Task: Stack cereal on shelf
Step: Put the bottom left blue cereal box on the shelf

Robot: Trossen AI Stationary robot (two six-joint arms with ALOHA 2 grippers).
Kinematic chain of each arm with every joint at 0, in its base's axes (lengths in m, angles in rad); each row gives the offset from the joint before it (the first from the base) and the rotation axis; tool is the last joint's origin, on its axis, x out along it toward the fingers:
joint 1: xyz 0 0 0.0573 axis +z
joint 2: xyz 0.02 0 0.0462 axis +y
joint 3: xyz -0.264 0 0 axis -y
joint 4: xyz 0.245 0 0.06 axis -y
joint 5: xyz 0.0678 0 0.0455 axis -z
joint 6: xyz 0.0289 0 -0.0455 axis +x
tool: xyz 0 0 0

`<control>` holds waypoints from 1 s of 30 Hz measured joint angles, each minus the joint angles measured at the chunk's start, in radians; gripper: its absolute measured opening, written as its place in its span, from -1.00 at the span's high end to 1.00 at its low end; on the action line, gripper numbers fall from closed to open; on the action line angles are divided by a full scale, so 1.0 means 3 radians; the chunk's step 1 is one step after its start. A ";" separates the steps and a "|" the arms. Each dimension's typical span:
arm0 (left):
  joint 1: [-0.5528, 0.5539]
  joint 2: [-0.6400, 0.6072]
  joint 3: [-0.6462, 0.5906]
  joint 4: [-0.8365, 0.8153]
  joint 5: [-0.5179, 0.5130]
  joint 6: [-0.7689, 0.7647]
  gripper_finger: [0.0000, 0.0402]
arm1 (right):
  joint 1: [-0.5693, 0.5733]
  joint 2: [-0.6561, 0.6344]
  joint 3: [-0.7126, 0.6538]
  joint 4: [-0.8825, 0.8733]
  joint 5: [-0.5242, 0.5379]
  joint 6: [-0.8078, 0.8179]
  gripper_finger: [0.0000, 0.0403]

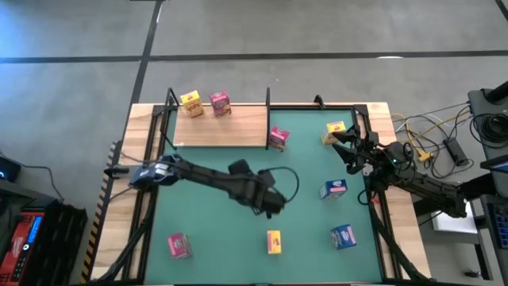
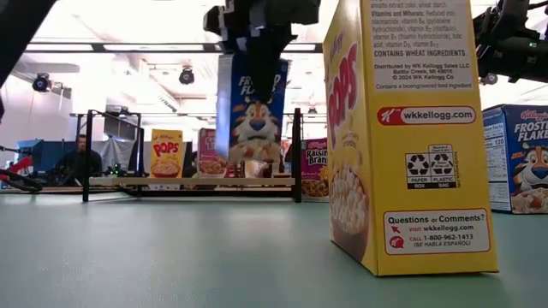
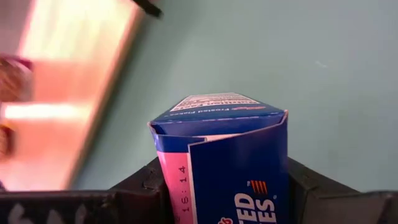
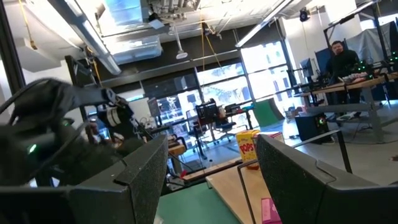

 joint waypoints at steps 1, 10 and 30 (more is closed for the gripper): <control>0.0044 -0.0036 0.0000 -0.0003 -0.0047 0.0112 0.23 | 0.0000 0.0000 0.0000 -0.0002 0.0001 0.0000 -0.17; 0.0587 -0.0257 -0.0049 0.0010 -0.0141 0.1096 0.23 | 0.0000 0.0000 0.0000 -0.0001 0.0000 0.0000 -0.17; 0.2141 -0.1573 -0.2103 0.2376 0.1128 0.3184 0.22 | 0.0000 0.0000 0.0000 -0.0003 0.0001 0.0000 -0.17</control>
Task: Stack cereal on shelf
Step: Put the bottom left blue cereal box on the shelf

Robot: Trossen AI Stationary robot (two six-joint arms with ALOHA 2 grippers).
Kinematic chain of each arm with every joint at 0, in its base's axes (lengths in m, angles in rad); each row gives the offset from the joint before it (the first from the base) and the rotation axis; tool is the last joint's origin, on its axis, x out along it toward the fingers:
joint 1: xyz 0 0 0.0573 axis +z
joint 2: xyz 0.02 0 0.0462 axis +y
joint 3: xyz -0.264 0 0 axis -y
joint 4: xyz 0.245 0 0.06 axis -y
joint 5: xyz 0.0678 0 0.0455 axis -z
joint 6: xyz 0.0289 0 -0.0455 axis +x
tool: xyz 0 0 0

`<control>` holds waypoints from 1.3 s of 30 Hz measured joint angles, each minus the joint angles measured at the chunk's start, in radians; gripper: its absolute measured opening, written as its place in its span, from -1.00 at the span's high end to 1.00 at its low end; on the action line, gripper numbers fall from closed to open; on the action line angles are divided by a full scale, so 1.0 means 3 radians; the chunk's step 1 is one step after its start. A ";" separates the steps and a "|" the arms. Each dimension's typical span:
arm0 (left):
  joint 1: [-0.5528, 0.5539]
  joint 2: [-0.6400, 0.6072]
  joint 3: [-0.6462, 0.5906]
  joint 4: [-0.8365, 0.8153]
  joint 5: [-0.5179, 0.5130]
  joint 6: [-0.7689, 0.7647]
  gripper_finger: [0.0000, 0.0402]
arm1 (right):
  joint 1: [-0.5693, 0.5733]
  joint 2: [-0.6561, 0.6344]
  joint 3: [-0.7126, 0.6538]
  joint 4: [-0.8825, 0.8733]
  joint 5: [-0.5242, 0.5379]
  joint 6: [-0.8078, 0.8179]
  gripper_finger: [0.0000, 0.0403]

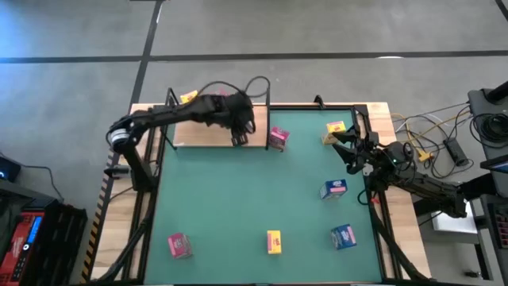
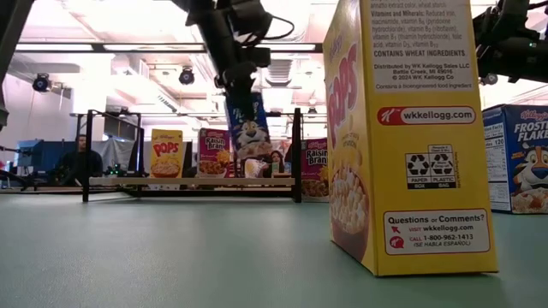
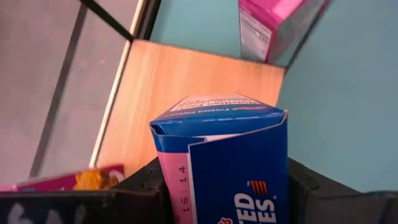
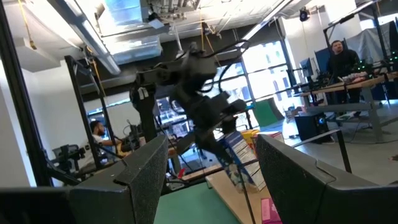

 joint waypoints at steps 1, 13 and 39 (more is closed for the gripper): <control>0.0050 0.0002 0.0001 0.0029 0.0044 0.0077 0.22 | 0.0001 0.0000 0.0000 0.0001 -0.0001 0.0000 -0.17; 0.0341 0.0225 0.0178 0.0022 0.0303 0.0804 0.22 | 0.0001 0.0001 0.0000 0.0000 0.0000 0.0000 -0.17; 0.0909 0.0484 0.0183 0.0551 0.0760 0.1553 0.23 | 0.0000 0.0000 0.0000 0.0000 0.0000 0.0000 -0.17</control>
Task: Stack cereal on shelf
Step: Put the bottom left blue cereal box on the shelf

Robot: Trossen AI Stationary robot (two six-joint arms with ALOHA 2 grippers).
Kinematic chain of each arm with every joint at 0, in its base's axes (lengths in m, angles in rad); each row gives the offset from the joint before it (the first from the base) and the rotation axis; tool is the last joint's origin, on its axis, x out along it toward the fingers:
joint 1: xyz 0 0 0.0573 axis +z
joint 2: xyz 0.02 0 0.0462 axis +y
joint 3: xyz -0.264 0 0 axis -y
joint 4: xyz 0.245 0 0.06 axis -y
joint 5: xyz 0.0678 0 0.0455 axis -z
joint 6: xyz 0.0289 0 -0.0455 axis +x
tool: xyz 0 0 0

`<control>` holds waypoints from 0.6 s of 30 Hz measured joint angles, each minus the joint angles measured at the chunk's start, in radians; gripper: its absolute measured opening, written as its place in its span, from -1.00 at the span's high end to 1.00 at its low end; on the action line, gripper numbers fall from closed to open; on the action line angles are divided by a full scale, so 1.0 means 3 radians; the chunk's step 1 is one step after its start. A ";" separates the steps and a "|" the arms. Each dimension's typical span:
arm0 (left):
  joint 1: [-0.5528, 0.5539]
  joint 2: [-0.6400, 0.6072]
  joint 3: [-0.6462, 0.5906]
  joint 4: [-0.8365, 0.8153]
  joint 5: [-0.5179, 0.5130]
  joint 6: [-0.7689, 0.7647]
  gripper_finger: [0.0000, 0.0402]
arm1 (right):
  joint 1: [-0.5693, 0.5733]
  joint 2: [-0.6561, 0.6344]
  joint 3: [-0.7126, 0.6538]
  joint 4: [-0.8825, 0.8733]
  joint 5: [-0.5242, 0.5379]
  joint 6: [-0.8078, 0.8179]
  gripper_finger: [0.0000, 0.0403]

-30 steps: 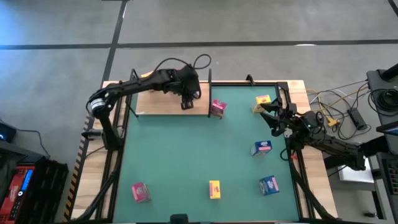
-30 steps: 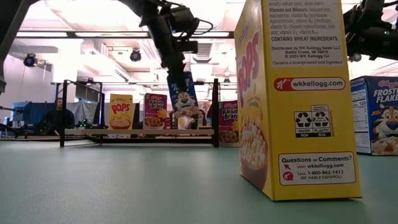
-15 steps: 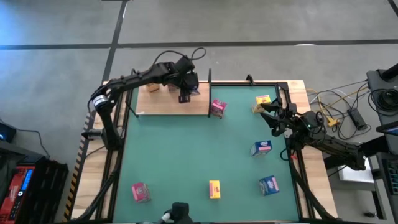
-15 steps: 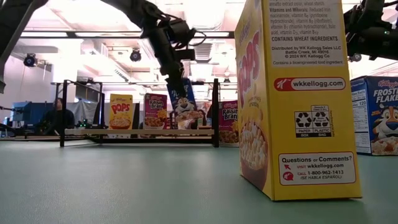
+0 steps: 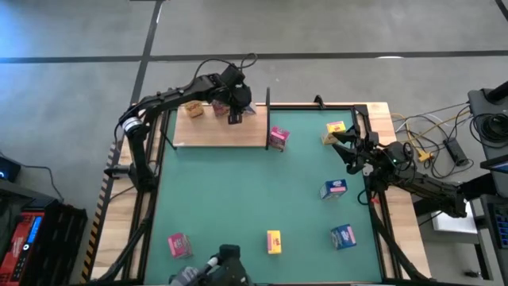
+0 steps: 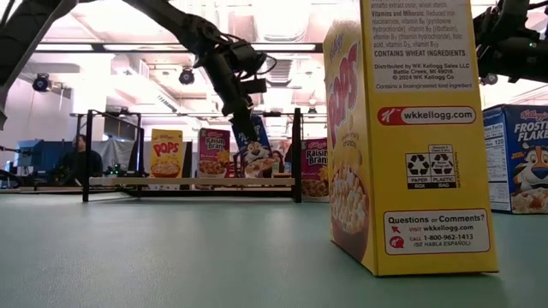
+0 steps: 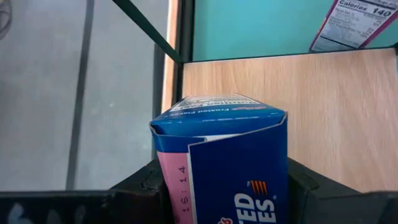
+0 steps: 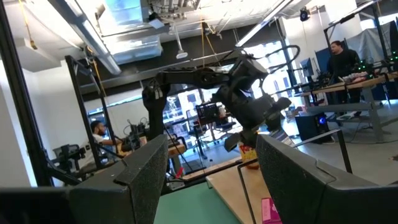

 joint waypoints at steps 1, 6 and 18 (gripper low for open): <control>0.0015 0.0016 0.0000 -0.0001 0.0015 0.0019 0.23 | 0.0000 0.0000 0.0000 0.0001 0.0000 0.0000 -0.17; 0.0049 0.0111 0.0063 0.0012 0.0036 0.0058 0.21 | 0.0000 0.0000 0.0000 0.0001 0.0000 0.0000 -0.17; 0.0087 0.0613 0.0868 -0.0723 0.0204 0.0057 0.04 | 0.0000 0.0001 0.0000 0.0000 0.0000 0.0000 -0.17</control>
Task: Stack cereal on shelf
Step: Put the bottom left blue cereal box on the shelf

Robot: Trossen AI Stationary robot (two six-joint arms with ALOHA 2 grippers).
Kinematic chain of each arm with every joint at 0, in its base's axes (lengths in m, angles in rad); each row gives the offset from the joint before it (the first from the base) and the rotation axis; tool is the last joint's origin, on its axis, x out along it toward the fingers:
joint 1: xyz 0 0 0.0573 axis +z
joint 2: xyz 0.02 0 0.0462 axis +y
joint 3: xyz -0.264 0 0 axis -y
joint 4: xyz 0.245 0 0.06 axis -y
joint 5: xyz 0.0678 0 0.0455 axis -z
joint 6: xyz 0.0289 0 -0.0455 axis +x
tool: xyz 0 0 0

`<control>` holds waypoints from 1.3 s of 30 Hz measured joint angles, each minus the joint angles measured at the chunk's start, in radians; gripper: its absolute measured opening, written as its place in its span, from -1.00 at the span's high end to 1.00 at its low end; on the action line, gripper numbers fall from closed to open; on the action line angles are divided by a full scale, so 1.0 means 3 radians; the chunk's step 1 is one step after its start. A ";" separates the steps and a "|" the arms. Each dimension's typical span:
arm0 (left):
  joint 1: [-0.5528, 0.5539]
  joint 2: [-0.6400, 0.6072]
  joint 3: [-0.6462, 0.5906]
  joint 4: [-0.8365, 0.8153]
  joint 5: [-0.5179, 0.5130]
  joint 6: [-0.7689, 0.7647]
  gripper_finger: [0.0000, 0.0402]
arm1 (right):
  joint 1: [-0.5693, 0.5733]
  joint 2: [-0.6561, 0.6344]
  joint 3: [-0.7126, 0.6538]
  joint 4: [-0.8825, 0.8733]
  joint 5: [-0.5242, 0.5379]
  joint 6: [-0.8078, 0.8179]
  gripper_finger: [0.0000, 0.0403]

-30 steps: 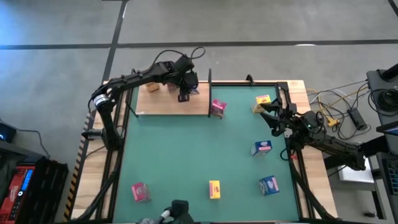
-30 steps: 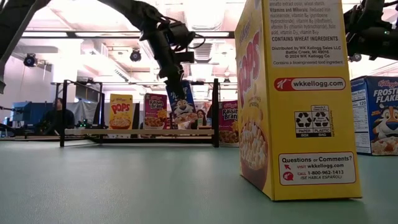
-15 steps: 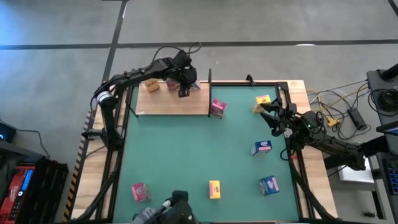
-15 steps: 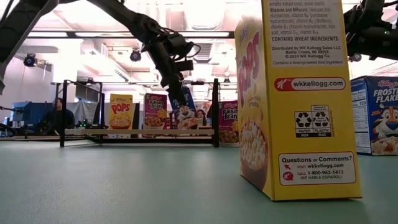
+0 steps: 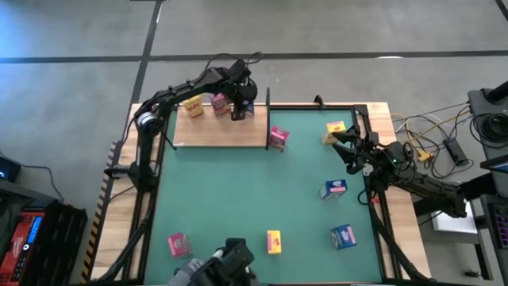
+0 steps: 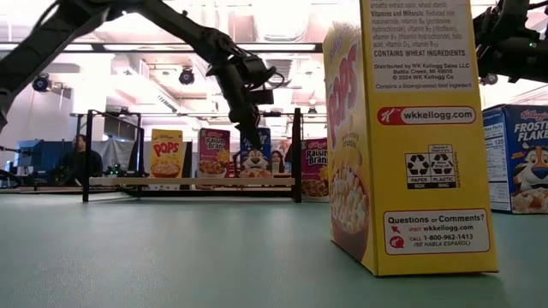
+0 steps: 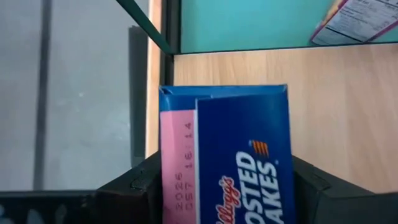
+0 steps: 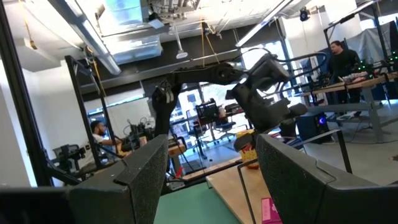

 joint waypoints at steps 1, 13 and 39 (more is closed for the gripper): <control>0.0004 0.0046 0.0089 -0.0081 0.0012 0.0000 0.04 | 0.0000 0.0000 0.0000 0.0001 -0.0001 0.0000 -0.17; 0.0015 0.0520 0.0924 -0.0521 0.0157 -0.0028 0.03 | 0.0000 0.0000 0.0000 0.0001 -0.0001 0.0000 -0.17; 0.0015 0.0509 0.1589 -0.1258 0.0126 -0.0233 0.03 | -0.0001 0.0000 0.0000 0.0001 -0.0001 0.0000 -0.17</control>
